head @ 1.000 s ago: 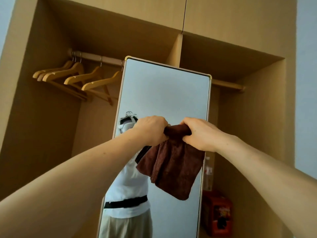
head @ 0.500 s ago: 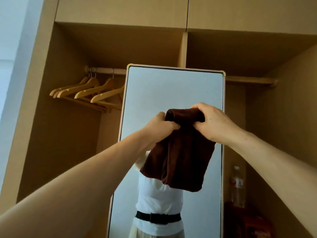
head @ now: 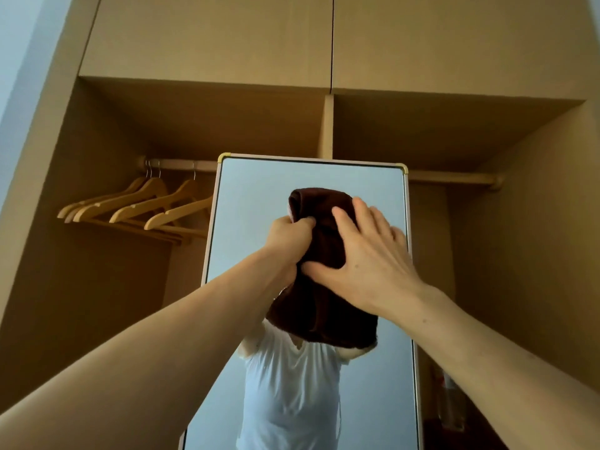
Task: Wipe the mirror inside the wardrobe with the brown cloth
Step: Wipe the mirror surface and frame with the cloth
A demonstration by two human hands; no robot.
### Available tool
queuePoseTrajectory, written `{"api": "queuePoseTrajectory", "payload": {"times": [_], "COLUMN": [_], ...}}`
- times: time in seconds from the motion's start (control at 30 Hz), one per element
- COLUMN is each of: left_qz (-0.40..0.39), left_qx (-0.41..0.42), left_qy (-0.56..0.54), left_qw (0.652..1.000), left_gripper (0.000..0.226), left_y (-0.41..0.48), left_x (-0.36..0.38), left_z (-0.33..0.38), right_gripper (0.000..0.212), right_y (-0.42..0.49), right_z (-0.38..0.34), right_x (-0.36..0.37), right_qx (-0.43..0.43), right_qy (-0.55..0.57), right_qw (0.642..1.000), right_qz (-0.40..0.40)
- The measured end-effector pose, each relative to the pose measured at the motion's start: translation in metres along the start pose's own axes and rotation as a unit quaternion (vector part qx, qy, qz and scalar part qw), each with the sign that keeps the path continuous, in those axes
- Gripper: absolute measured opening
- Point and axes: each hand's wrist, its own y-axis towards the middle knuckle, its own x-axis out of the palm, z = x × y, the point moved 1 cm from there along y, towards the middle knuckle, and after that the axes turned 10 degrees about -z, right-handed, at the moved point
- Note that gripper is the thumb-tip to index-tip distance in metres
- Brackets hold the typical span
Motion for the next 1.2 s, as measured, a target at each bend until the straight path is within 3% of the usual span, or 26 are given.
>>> {"api": "queuePoseTrajectory", "payload": {"times": [0.1, 0.23, 0.33, 0.4, 0.43, 0.5, 0.53, 0.57, 0.6, 0.7, 0.87, 1.03, 1.2], "left_qz": [0.025, 0.022, 0.035, 0.078, 0.118, 0.18, 0.171, 0.139, 0.102, 0.042, 0.028, 0.03, 0.02], "left_qx": [0.02, 0.051, 0.13, 0.183, 0.217, 0.323, 0.37, 0.389, 0.387, 0.334, 0.272, 0.249, 0.247], "left_qy": [0.012, 0.022, 0.185, 0.351, 0.451, 0.6, 0.64, 0.67, 0.69, 0.727, 0.774, 0.762, 0.712], "left_qw": [0.999, 0.998, 0.974, 0.915, 0.858, 0.709, 0.651, 0.617, 0.603, 0.599, 0.571, 0.598, 0.657], "left_gripper": [0.01, 0.027, 0.03, 0.051, 0.063, 0.07, 0.064, 0.056, 0.052, 0.059, 0.065, 0.067, 0.069], "left_y": [0.008, 0.021, 0.03, 0.035, 0.036, 0.036, 0.034, 0.033, 0.033, 0.035, 0.048, 0.075, 0.092], "left_x": [0.004, 0.005, 0.006, 0.004, 0.001, -0.003, -0.003, -0.003, -0.004, -0.011, -0.018, -0.008, 0.009], "left_z": [0.011, 0.02, 0.029, 0.035, 0.036, 0.032, 0.029, 0.024, 0.017, 0.003, -0.002, 0.013, 0.027], "right_gripper": [0.09, 0.066, 0.056, 0.052, 0.05, 0.049, 0.051, 0.056, 0.062, 0.079, 0.07, 0.072, 0.076], "right_y": [0.003, 0.014, 0.033, 0.045, 0.05, 0.058, 0.061, 0.063, 0.063, 0.06, 0.064, 0.088, 0.109], "right_z": [0.001, 0.001, 0.005, 0.009, 0.011, 0.011, 0.01, 0.01, 0.01, 0.015, 0.031, 0.043, 0.047], "right_x": [0.008, 0.015, 0.015, 0.013, 0.012, 0.013, 0.015, 0.018, 0.022, 0.035, 0.037, 0.016, -0.005], "right_qx": [-0.001, -0.049, -0.044, -0.051, -0.056, -0.057, -0.052, -0.048, -0.041, -0.027, -0.035, -0.033, -0.007], "right_qy": [0.01, 0.01, 0.005, -0.009, -0.017, -0.044, -0.058, -0.066, -0.07, -0.067, -0.123, -0.133, -0.096], "right_qw": [1.0, 0.996, 0.993, 0.99, 0.989, 0.989, 0.99, 0.991, 0.992, 0.996, 0.99, 0.989, 0.994], "right_qz": [0.001, 0.08, 0.107, 0.128, 0.135, 0.126, 0.117, 0.108, 0.093, 0.05, 0.06, 0.055, 0.059]}}
